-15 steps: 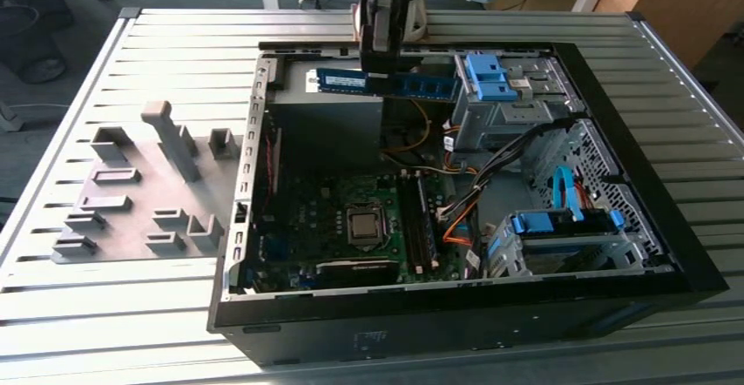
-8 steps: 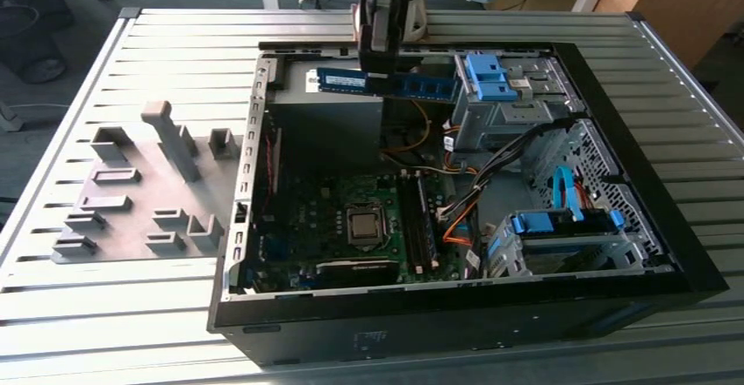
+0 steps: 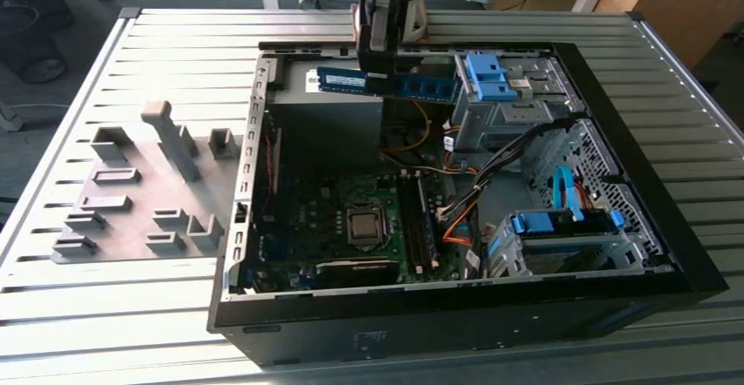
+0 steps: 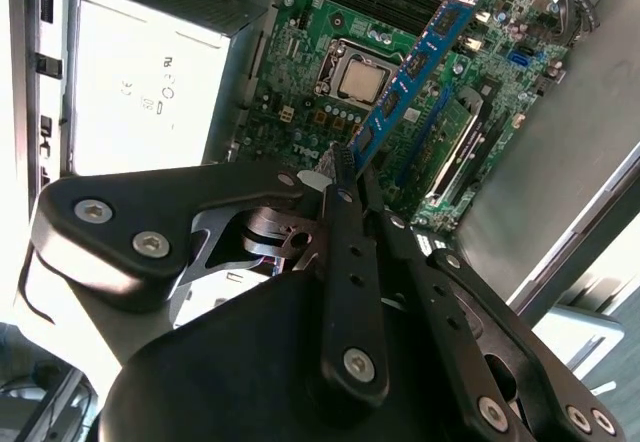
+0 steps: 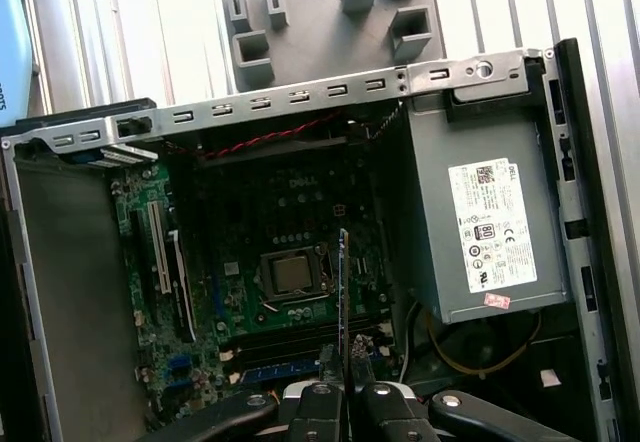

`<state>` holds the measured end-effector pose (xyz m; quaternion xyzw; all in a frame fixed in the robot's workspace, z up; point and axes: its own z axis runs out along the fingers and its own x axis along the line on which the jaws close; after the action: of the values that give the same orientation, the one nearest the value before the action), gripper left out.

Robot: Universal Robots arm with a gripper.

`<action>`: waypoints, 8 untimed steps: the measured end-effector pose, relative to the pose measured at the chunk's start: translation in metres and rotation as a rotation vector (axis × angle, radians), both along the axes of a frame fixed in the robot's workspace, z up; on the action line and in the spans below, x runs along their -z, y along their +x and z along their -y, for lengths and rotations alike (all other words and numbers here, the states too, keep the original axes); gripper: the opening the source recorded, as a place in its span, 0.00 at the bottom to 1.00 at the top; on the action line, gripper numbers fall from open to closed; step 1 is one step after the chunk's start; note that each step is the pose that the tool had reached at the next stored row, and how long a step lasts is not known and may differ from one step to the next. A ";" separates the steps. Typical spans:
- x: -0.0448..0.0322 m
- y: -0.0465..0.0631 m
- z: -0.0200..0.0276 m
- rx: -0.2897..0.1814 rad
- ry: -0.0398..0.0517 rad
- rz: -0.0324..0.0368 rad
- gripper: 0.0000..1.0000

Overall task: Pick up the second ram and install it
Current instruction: 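Insert the second ram into the second slot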

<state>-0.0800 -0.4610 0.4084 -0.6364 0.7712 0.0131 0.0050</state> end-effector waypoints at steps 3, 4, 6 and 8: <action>0.0000 0.000 0.0000 0.001 0.0000 0.0000 0.14; 0.0000 0.000 0.0000 0.001 0.0000 0.0000 0.14; 0.0000 0.000 0.0000 0.001 0.0000 0.0000 0.14; 0.0000 0.000 0.0000 0.001 0.0000 0.0000 0.14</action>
<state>-0.0801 -0.4610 0.4084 -0.6360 0.7716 0.0131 0.0050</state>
